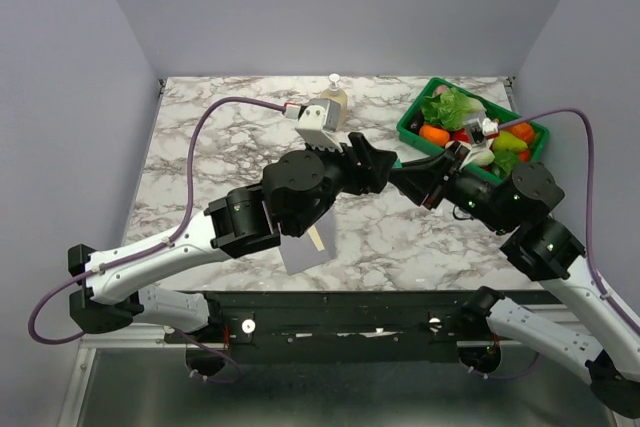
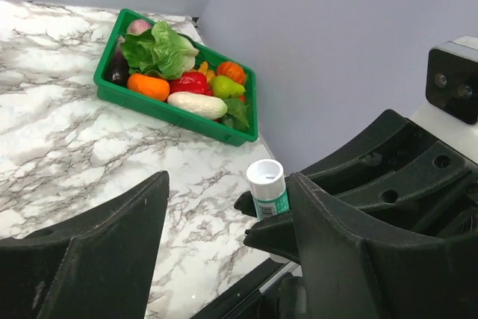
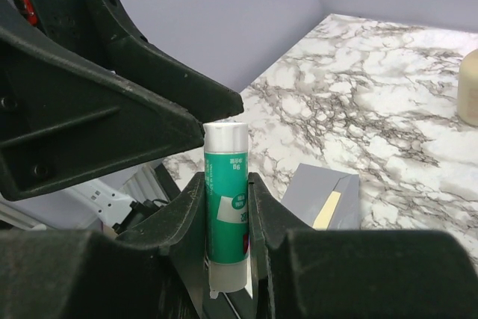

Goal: Place the letter into the envelope and seal it

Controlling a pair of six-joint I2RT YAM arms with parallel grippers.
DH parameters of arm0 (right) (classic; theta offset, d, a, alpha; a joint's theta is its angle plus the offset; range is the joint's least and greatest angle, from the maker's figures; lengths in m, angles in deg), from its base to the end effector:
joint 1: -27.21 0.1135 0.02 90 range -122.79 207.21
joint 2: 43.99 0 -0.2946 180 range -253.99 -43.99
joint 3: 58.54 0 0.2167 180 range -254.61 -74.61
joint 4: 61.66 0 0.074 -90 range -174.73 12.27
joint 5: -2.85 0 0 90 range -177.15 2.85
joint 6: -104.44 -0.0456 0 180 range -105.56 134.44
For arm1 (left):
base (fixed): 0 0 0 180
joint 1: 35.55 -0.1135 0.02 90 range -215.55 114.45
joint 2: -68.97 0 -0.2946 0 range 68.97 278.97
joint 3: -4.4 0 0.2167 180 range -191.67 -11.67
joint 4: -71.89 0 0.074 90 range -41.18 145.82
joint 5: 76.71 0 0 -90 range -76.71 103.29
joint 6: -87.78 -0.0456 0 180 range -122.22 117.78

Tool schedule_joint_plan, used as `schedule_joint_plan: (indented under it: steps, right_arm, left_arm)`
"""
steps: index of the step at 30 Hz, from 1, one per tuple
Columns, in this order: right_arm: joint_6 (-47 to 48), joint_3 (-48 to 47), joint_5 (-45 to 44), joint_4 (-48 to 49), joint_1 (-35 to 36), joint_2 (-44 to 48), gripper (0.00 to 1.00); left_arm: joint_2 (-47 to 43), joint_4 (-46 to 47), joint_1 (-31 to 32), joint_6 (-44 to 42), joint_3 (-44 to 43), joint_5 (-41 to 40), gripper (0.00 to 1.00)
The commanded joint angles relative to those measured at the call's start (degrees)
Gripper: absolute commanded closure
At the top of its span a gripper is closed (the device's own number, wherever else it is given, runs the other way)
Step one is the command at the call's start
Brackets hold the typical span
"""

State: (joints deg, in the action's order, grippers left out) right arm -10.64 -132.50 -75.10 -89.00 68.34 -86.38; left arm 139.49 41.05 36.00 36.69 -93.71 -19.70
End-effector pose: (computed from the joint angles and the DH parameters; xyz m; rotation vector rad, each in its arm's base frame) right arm 0.0731 0.0764 0.4343 -0.4003 1.5469 1.0740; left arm 0.0950 -0.2064 0.4852 0.0207 1.7165 -1.0039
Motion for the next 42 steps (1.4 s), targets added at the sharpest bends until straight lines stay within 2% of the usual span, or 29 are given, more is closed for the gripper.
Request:
schedule_joint_plan:
  steps: [1, 12, 17, 24, 27, 29, 33, 39, 40, 42]
  right_arm:
    - [-0.23, 1.28, -0.54, 2.21, -0.17, 1.08, 0.99]
    - [-0.23, 1.81, -0.36, 2.57, -0.17, 1.52, 0.99]
    - [-0.23, 1.81, -0.19, 2.57, -0.17, 1.61, 0.99]
    - [-0.14, 2.08, 0.07, 2.57, -0.17, 1.61, 0.99]
    - [-0.14, 2.17, -0.01, 2.48, -0.17, 1.79, 0.99]
    - [-0.14, 2.34, -0.19, 2.48, -0.17, 1.87, 0.99]
    - [0.12, 2.25, -0.45, 2.3, -0.17, 2.05, 0.99]
    - [0.47, 1.99, 0.07, 1.69, -0.17, 1.44, 0.99]
    - [0.56, 1.9, 0.42, 1.6, -0.08, 1.26, 0.99]
    - [1.08, 1.55, 1.13, 0.81, -0.17, 0.65, 0.99]
  left_arm:
    - [0.05, 4.91, 0.17, 1.69, 0.21, -1.03, 0.3]
    - [2.6, 8.08, 0.17, 2.39, -0.23, 4.6, 0.42]
    - [2.69, 8.0, 0.17, 2.57, 0.04, 4.87, 0.48]
    - [1.99, 8.26, 0.17, 2.04, 0.39, 4.25, 0.51]
    - [1.99, 8.17, 0.17, 1.78, 0.3, 4.25, 0.55]
    - [1.99, 8.17, 0.08, 1.78, 0.13, 4.69, 0.62]
    - [1.99, 8.26, 0.08, 2.13, 0.91, 5.65, 0.64]
    - [1.81, 7.65, 0.08, 2.22, 1.53, 6.19, 0.81]
    - [1.81, 7.73, 0.08, 1.69, 1.53, 6.71, 0.92]
    - [1.72, 7.91, -0.18, -0.93, 1.27, 8.11, 1.0]
